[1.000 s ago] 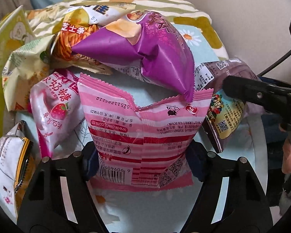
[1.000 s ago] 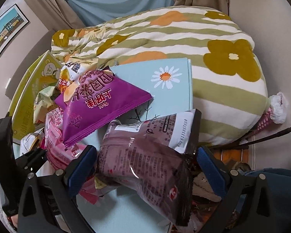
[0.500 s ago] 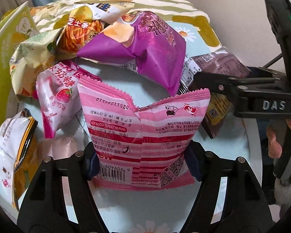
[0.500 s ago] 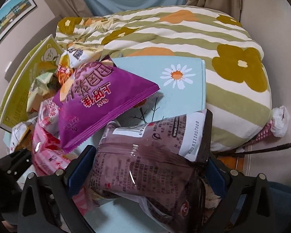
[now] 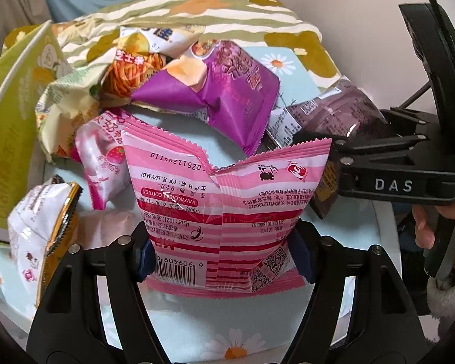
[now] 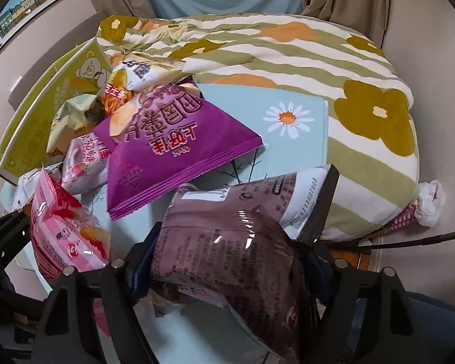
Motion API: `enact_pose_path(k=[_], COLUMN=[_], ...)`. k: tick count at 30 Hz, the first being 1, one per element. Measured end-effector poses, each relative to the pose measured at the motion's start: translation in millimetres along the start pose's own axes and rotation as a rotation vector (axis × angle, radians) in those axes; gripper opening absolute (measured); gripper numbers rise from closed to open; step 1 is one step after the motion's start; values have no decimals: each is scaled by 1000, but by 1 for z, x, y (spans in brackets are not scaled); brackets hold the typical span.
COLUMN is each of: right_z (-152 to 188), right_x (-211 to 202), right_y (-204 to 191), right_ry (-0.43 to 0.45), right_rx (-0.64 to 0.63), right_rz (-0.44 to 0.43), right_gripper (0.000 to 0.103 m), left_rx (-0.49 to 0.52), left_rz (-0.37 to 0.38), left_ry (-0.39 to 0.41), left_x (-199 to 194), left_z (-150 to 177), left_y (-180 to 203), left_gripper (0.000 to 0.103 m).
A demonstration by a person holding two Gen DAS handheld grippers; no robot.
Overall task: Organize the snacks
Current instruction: 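Grasp the pink bag with left tool while right tool grasps the mauve bag, then carry both bags over the cardboard box and release them inside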
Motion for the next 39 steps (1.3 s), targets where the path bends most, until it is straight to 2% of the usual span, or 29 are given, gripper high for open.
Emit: enact_pose_path(k=[8, 17, 22, 29, 39], right_z=[14, 18, 8, -22, -97], right_x=[-31, -98, -131, -151, -136], right_y=[-8, -38, -66, -117, -214], right_ry=[33, 141, 207, 270, 307], right_rx=[23, 24, -1, -19, -48], right_rz=[0, -6, 1, -23, -74], right_gripper=[77, 77, 77, 77, 77], left_rx=[12, 18, 27, 16, -51], left_rz=[-5, -11, -34, -73, -119], left_ry=[47, 155, 228, 285, 291], left_x=[-32, -98, -135, -173, -198], left_z=[9, 15, 15, 8, -25], left_y=[-3, -17, -43, -107, -254], left_gripper=[70, 70, 71, 71, 71])
Point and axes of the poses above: each gripper's, at about its wrist camera, not at the fingertips, and x roughly the way its jaws point, y to its right, z to its underside, the point moved 4 cm from there along x, roughly the way its jaws point, and after that the axes turned 13 degrees about -y, right-handed, at the moved point
